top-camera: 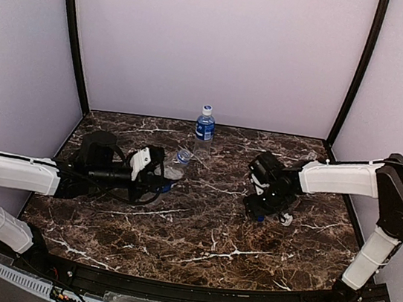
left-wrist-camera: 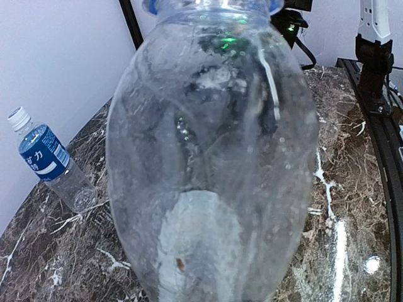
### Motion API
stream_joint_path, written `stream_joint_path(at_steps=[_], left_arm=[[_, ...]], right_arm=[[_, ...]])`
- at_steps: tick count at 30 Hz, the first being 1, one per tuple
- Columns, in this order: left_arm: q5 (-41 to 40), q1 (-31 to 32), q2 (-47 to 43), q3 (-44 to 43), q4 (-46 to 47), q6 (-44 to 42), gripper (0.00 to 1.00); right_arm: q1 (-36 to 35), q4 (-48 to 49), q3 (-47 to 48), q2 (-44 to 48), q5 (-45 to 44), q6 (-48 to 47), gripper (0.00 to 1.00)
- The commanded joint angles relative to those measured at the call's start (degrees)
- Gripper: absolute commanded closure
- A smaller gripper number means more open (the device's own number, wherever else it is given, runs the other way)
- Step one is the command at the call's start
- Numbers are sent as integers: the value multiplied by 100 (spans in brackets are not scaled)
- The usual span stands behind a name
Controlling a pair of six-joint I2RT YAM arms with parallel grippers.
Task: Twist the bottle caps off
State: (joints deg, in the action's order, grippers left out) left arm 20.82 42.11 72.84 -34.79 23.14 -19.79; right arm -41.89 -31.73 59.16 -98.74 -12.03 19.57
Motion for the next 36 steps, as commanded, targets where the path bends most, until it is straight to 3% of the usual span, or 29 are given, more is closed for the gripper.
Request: stream_joint_path(at_steps=[1, 3, 5, 10, 12, 24, 26, 35, 36], left_arm=[[717, -12, -143, -144, 347, 384, 88], [1042, -16, -147, -143, 470, 520, 86], [1311, -12, -129, -145, 617, 649, 85], [1535, -18, -51, -179, 919, 855, 83], [1615, -17, -18, -211, 1015, 873, 83], [1787, -5, 49, -277, 1105, 891, 82], [1773, -1, 59, -267, 1104, 903, 82], [1771, -3, 101, -288, 1125, 878, 82], [1760, -8, 96, -281, 1124, 875, 82]], right_arm=[[-133, -245, 911, 713, 154, -815, 19], [-384, 109, 1143, 1128, 705, -1448, 19], [-667, 795, 1178, 1552, 1797, -2126, 21], [-1108, 3494, 617, 2217, 4393, -2892, 22], [-1233, 3961, 618, 2117, 4660, -2995, 22], [-1489, 4074, 1436, 1009, 4913, -3065, 32], [-1489, 4364, 1334, 997, 4967, -2935, 37], [-1473, 4277, 1287, 975, 4940, -2817, 100], [-1479, 4241, 1283, 991, 4885, -2797, 100]])
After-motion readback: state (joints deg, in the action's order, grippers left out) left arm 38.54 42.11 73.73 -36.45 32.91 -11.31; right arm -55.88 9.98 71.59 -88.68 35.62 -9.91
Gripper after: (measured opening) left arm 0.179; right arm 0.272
